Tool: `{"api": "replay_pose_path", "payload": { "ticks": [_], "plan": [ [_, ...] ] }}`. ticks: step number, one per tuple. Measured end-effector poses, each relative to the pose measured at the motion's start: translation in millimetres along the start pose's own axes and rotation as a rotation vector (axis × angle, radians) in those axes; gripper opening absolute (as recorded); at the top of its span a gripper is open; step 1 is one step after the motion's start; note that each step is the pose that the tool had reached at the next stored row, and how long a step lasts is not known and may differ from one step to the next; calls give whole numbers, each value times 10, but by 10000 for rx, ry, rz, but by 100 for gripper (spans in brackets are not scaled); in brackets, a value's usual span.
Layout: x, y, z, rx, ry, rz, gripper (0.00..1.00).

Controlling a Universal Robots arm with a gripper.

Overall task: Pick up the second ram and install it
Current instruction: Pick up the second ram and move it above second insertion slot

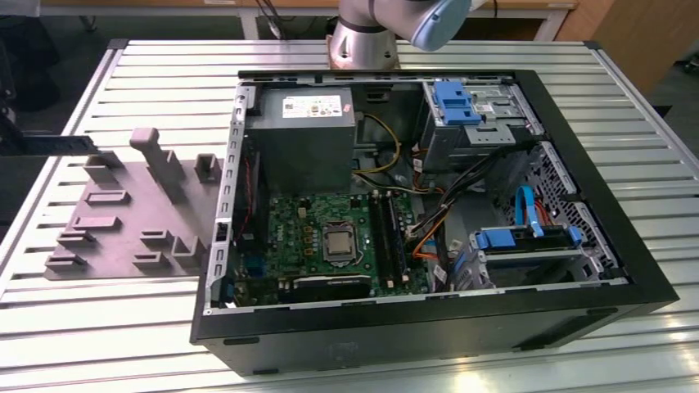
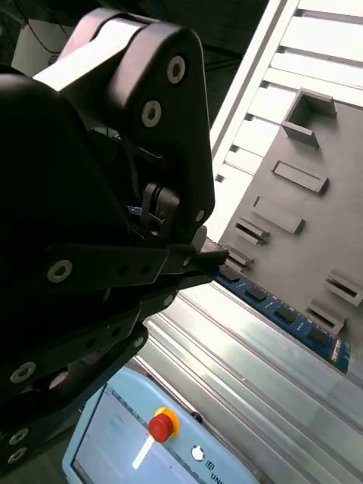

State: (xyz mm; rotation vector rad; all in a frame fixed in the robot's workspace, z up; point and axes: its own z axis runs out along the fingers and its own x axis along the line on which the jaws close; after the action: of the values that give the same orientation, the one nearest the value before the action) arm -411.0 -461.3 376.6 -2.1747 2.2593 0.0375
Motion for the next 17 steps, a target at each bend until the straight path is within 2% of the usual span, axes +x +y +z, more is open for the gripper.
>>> {"api": "replay_pose_path", "payload": {
  "ticks": [5,7,17],
  "plan": [
    [-5,3,-228,-1,1,0,14],
    [-6,4,-289,-2,2,0,14],
    [-6,-10,-291,-31,3,-1,14]
  ]
}}
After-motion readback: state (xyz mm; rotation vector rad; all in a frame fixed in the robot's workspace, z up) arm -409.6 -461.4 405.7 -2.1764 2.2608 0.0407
